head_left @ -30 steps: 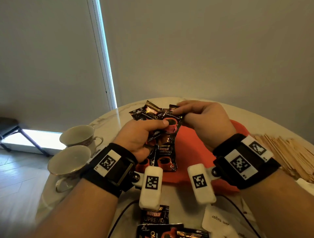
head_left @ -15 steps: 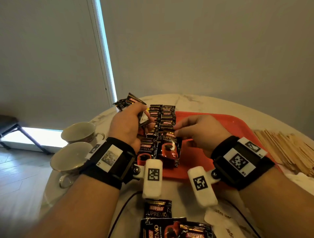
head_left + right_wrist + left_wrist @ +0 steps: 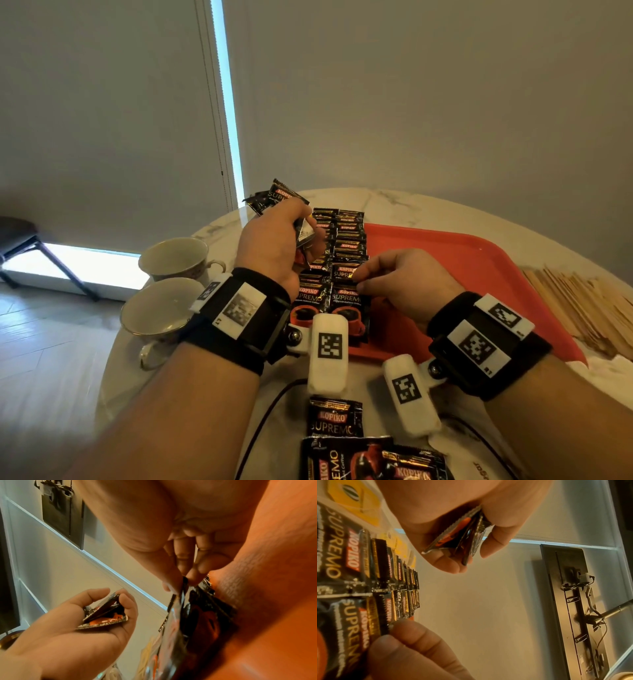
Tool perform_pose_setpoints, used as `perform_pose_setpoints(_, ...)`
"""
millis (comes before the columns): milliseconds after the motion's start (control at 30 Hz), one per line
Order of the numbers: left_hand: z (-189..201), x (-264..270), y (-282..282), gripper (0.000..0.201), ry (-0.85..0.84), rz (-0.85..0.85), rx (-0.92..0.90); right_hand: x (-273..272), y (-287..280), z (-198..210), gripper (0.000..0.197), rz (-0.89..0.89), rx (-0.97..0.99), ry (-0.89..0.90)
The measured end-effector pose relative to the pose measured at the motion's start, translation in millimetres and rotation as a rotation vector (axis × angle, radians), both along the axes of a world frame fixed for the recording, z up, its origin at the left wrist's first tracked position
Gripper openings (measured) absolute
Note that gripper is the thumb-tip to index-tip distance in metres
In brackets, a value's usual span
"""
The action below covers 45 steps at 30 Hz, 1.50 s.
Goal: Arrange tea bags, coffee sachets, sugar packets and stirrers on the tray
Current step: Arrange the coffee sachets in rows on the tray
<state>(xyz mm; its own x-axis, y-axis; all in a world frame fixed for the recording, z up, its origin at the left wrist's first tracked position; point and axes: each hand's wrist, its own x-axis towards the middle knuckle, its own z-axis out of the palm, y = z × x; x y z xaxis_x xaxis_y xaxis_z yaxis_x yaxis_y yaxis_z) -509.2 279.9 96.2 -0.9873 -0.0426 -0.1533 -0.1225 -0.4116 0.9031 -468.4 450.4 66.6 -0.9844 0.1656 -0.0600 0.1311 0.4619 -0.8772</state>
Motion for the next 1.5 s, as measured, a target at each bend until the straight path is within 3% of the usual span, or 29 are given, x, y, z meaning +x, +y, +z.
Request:
perform_pose_setpoints(333, -0.2, -2.6, -0.6, 0.009, 0.003, -0.001, 0.019, 5.8, -0.7, 5.3, 0.009, -0.041, -0.164, -0.008)
perform_pose_setpoints(467, -2.1, -4.4, -1.3, 0.006, -0.003, -0.01, 0.041, 11.2, 0.3, 7.3, 0.003, -0.159, -0.399, 0.009)
perform_pose_setpoints(567, -4.5, -5.0, -1.6, 0.006, -0.009, -0.02, 0.059, 25.1, -5.3, 8.1, 0.024, -0.212, -0.67, -0.064)
perform_pose_setpoints(633, -5.0, -4.8, -1.7, 0.005, -0.017, -0.022, 0.073, 34.6, -8.4, 6.5, 0.044, -0.229, -0.755, -0.094)
perform_pose_setpoints(700, -5.3, -4.1, -0.9, 0.003, -0.021, -0.024, 0.074, 41.9, -11.7, 3.8, 0.05, -0.232, -0.804, -0.108)
perform_pose_setpoints(767, -5.5, -2.7, 0.9, 0.006, -0.02, -0.023, 0.073, 48.1, -15.9, 1.3, 0.045, -0.237, -0.816, -0.111)
perform_pose_setpoints(867, -7.2, -2.3, 2.7, 0.011, -0.017, -0.015, 0.071, 54.8, -21.3, -1.3, 0.017, -0.235, -0.787, -0.128)
perform_pose_setpoints(933, -7.8, -1.8, 2.6, 0.006, -0.015, -0.021, 0.064, 57.2, -25.0, -1.5, 0.009, -0.243, -0.767, -0.122)
perform_pose_setpoints(1000, -8.6, -2.2, 1.9, 0.003, -0.018, -0.019, 0.058, 57.5, -26.0, -2.8, 0.013, -0.239, -0.763, -0.121)
perform_pose_setpoints(1133, -9.6, -2.6, 1.5, 0.004, -0.019, -0.006, 0.045, 46.9, -19.8, 0.1, 0.04, -0.261, -0.773, -0.107)
perform_pose_setpoints(1333, -11.6, -0.9, 5.5, 0.014, -0.015, -0.017, 0.026, 14.5, -13.8, 12.6, 0.057, -0.278, -0.748, -0.017)
perform_pose_setpoints(1500, -13.4, -3.0, 6.8, 0.027, -0.024, 0.009, 0.023, -4.6, -14.0, 2.5, 0.044, -0.229, -0.814, -0.041)
